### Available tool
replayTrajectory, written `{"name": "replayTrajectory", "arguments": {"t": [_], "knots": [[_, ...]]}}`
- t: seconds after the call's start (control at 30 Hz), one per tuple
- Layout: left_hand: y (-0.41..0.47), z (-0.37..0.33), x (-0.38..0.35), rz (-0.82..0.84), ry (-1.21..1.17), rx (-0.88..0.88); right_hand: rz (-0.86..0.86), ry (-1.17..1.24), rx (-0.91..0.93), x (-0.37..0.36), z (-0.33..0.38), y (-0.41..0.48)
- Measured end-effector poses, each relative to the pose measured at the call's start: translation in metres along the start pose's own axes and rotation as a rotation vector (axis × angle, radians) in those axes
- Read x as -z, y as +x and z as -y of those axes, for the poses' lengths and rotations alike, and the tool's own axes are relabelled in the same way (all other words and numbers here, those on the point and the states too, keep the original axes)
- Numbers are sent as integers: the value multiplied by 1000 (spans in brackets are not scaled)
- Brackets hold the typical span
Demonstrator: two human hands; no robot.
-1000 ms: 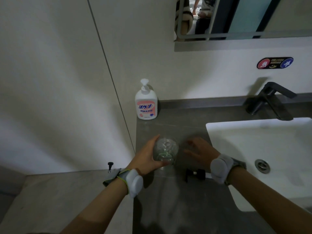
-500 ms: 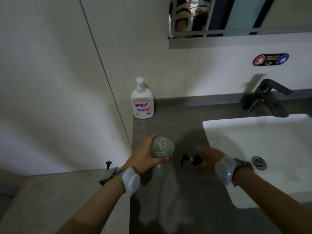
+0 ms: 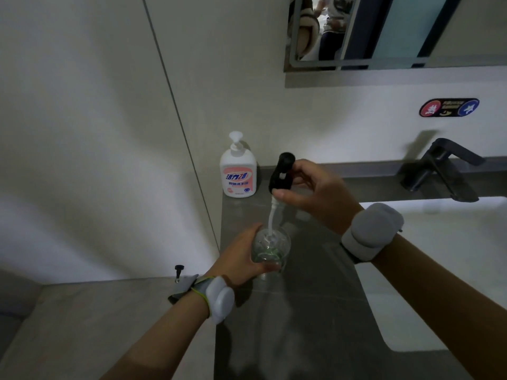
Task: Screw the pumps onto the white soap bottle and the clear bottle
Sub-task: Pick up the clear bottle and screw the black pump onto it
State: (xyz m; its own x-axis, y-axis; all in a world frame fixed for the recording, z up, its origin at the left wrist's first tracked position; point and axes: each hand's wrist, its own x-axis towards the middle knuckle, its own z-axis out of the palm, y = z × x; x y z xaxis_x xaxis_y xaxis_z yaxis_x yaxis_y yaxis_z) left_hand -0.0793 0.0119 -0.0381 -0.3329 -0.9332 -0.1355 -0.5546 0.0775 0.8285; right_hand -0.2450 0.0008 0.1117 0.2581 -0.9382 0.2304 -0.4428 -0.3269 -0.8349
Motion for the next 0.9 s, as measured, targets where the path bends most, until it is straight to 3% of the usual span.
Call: {"name": "replayTrajectory", "arguments": {"t": [0.13,0.37,0.8,0.9], "knots": [[0,-2,1,11,-3,-1,44,-41,-1,-10,-11,-1],[1,-7,3,21,-50,-31,288,-178,-137,-28,-46,-10],[4,4,-3,7,4,-25,228,-352,-141,-52,-78,-14],[3,4,-4,11,8,-15,283,-402,-156,-54,-78,-12]]}}
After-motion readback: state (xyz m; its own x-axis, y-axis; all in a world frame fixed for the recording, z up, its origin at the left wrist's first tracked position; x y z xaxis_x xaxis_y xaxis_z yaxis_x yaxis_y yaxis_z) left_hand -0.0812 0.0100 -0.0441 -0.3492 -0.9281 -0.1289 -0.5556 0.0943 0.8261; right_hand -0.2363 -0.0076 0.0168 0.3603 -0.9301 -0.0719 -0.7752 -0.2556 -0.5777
